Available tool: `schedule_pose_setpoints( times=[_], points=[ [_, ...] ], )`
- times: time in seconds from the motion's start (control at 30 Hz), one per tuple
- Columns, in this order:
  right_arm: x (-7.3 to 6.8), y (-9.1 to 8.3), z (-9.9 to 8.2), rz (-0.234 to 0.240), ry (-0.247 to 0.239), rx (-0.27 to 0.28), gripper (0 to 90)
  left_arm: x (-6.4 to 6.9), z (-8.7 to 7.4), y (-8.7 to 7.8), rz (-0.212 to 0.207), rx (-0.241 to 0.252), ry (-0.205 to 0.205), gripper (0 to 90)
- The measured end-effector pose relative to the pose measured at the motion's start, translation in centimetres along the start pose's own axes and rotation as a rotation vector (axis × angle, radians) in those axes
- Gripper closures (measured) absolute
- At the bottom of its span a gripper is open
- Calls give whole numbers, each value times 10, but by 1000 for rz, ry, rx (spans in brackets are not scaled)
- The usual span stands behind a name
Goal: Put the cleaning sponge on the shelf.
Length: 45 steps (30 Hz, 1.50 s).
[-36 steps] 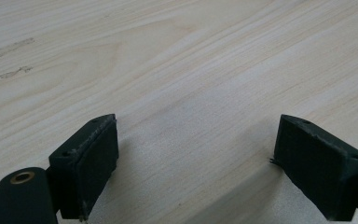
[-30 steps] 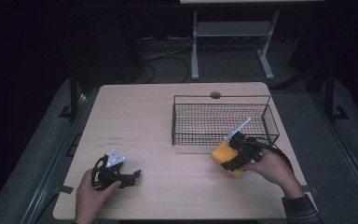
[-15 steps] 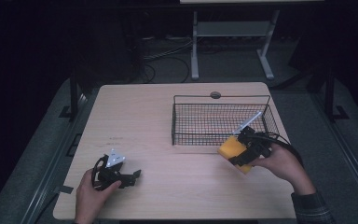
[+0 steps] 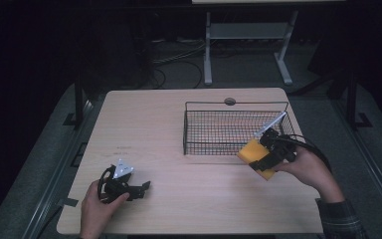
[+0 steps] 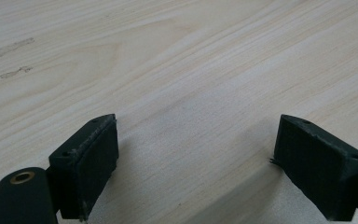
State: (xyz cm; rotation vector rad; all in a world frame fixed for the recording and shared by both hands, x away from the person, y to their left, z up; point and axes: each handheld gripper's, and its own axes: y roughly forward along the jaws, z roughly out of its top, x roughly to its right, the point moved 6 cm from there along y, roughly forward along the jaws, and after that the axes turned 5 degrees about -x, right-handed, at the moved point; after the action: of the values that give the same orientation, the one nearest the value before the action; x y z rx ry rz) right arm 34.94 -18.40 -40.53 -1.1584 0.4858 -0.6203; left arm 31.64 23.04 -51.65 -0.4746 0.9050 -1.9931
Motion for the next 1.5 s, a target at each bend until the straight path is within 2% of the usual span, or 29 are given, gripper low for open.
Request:
schedule_pose_setpoints(
  times=[0.4, 1.07, 1.5],
  points=[
    [21, -9, 4, -19, 40, 9, 230, 0, 0, 0, -1, -1, 0, 129],
    [70, -16, 14, -91, 118, 16, 230, 0, 0, 0, 0, -1, 2, 129],
    [94, -11, 19, -126, 164, 13, 229, 0, 0, 0, -1, -2, 1, 129]
  ],
)
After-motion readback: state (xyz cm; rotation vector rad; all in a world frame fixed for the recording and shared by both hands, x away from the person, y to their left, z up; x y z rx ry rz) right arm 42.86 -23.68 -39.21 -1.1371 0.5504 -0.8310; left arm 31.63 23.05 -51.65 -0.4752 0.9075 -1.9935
